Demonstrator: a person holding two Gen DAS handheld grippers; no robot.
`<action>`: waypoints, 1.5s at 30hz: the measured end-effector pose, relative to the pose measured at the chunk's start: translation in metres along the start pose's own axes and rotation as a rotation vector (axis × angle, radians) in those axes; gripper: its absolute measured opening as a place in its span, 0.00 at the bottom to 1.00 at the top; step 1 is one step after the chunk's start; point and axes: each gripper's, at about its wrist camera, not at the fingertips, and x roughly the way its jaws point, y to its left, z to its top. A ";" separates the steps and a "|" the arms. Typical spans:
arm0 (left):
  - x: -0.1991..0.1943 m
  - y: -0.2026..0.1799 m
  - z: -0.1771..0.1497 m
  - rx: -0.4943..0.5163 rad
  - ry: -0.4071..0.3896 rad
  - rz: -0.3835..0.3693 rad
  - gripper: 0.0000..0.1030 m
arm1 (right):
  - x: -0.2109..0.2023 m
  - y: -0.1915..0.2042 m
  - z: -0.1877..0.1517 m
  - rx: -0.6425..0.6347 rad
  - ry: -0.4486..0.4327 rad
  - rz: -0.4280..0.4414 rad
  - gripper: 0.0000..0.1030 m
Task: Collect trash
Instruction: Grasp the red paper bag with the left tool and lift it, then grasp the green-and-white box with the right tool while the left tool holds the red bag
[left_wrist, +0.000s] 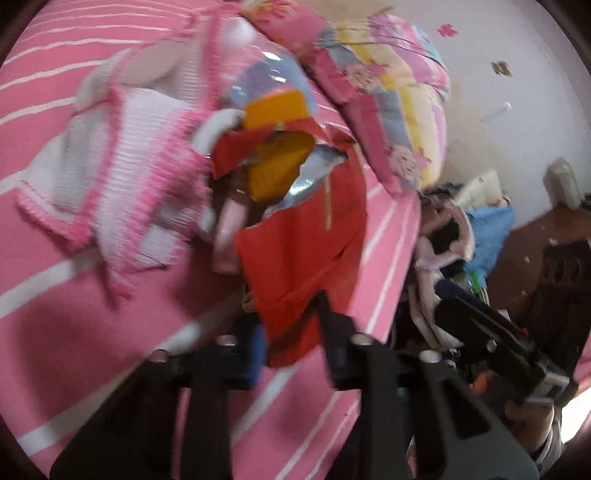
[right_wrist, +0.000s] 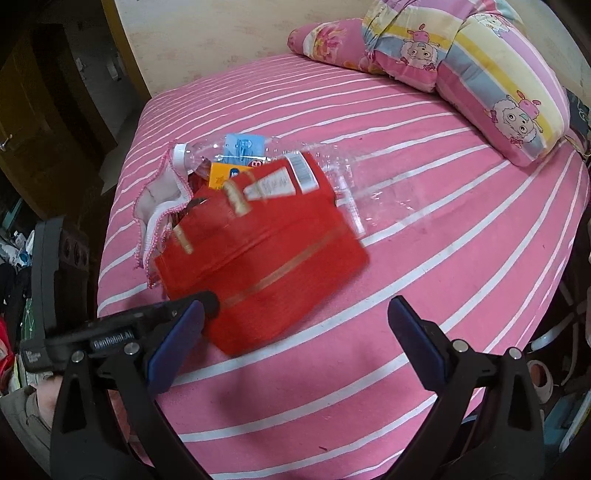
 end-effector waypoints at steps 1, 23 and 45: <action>-0.002 -0.002 -0.002 0.011 -0.004 -0.003 0.12 | -0.001 0.000 0.000 0.001 -0.001 0.001 0.95; -0.151 -0.032 -0.078 0.071 -0.189 0.004 0.00 | -0.024 0.011 -0.006 0.011 -0.022 0.074 0.95; -0.170 -0.003 -0.073 0.016 -0.235 0.063 0.00 | 0.106 0.045 -0.003 0.026 0.241 0.024 0.54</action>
